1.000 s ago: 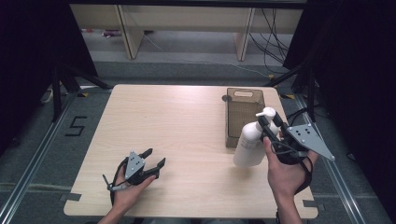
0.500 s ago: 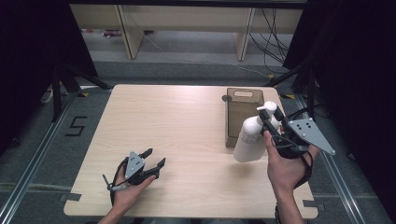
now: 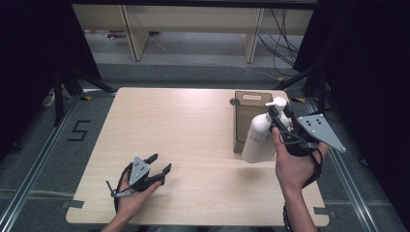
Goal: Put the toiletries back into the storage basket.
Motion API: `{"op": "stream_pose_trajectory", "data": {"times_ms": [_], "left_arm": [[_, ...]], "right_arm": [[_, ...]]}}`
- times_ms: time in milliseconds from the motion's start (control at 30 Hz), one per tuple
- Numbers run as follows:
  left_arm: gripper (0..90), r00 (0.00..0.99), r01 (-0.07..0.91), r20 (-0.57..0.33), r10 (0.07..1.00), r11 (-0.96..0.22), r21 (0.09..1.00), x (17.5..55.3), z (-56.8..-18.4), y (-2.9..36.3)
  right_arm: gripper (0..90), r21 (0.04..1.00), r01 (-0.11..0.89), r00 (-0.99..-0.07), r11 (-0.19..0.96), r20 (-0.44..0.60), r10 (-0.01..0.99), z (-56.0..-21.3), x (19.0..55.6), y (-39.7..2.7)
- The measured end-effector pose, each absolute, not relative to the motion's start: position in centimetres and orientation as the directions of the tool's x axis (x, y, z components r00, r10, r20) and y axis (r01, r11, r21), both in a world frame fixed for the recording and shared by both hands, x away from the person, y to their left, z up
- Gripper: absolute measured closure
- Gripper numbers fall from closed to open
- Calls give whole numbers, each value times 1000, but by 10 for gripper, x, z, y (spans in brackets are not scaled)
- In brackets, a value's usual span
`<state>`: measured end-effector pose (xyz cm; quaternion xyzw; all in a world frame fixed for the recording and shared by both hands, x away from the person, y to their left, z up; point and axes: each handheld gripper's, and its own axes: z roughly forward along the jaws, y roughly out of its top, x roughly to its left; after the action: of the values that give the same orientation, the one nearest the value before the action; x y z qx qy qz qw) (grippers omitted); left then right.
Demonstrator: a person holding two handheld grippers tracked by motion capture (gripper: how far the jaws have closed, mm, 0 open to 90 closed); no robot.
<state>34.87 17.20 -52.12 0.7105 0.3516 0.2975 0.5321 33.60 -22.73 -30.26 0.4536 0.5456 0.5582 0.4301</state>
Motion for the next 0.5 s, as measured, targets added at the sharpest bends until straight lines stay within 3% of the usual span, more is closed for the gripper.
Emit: {"op": "stream_pose_trajectory", "data": {"times_ms": [500], "left_arm": [[354,578,182,48,815,-186,966,349,-521,172]], "right_arm": [[606,999,-26,-224,-25,19,974,-289,353,-216]]}}
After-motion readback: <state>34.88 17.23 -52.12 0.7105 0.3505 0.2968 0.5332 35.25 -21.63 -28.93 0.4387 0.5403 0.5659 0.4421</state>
